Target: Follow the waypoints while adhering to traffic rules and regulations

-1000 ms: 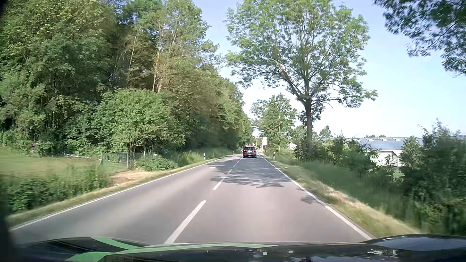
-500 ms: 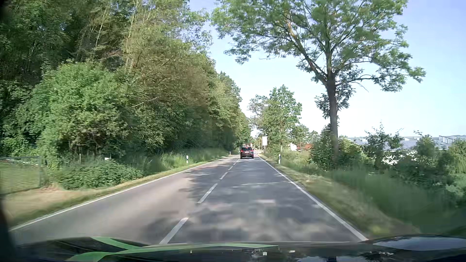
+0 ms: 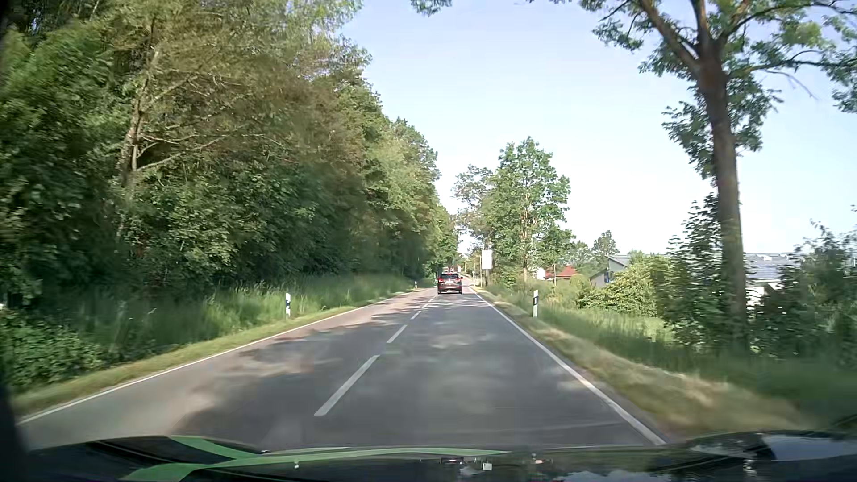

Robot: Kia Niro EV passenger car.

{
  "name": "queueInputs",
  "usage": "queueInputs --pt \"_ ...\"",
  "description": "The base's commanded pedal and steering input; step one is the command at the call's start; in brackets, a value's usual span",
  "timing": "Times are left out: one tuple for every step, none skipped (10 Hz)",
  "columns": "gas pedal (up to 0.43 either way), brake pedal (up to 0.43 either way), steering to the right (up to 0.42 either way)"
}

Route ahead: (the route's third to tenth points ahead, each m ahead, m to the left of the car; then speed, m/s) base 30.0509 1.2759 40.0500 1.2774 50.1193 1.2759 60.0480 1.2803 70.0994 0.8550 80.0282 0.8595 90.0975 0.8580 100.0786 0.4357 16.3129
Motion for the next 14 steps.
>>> queueInputs --pt "0.087 0.000 -0.005" --pt "0.087 0.000 -0.005" --pt "0.087 0.000 -0.005" --pt "0.079 0.000 -0.006" --pt "0.079 0.000 -0.006" --pt "0.067 0.000 -0.006" --pt "0.039 0.000 -0.006" --pt "0.020 0.000 -0.006" --pt "0.020 0.000 -0.006" --pt "0.020 0.000 -0.006" --pt "0.020 0.000 -0.006" --pt "0.020 0.000 -0.006" --pt "0.028 0.000 -0.006" --pt "0.039 0.000 -0.005"
